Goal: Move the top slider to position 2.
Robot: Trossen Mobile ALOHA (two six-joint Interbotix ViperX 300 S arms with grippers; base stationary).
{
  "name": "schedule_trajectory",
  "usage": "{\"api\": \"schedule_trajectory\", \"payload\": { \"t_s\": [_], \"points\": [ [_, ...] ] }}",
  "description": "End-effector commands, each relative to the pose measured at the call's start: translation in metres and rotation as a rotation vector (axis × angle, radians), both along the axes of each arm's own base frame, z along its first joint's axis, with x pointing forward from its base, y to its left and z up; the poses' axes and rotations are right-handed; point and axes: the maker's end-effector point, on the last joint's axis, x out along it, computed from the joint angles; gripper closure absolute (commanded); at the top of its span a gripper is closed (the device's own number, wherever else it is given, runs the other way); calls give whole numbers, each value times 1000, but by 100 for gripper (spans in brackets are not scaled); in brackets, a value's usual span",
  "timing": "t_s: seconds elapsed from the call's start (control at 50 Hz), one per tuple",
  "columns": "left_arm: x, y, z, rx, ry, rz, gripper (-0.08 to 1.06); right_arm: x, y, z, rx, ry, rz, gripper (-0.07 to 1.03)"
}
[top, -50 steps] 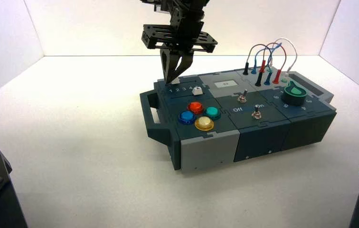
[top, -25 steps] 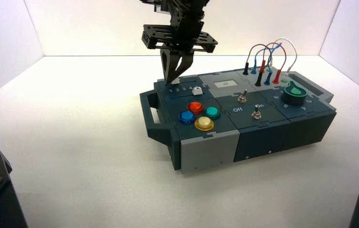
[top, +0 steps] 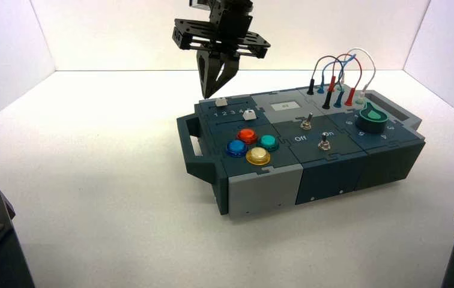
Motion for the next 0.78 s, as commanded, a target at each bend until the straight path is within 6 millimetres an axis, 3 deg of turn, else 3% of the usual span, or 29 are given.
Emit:
{"api": "schedule_trajectory", "payload": {
  "t_s": [0.02,0.26,0.62,0.78],
  "points": [
    [3,-2,16,-10,-38,-5,101,-1,3,32,43,-27,-10,98],
    [3,-2,17,-10,-40,-5,101,-14,-11,36,28,-2,-21,98],
    [2,-3,15,-12,-38,-11,100,-21,-24,10,-41,43,-19,98],
    [3,-4,16,-14,-37,-11,101,-20,-26,7,-51,42,-14,98]
  ]
}}
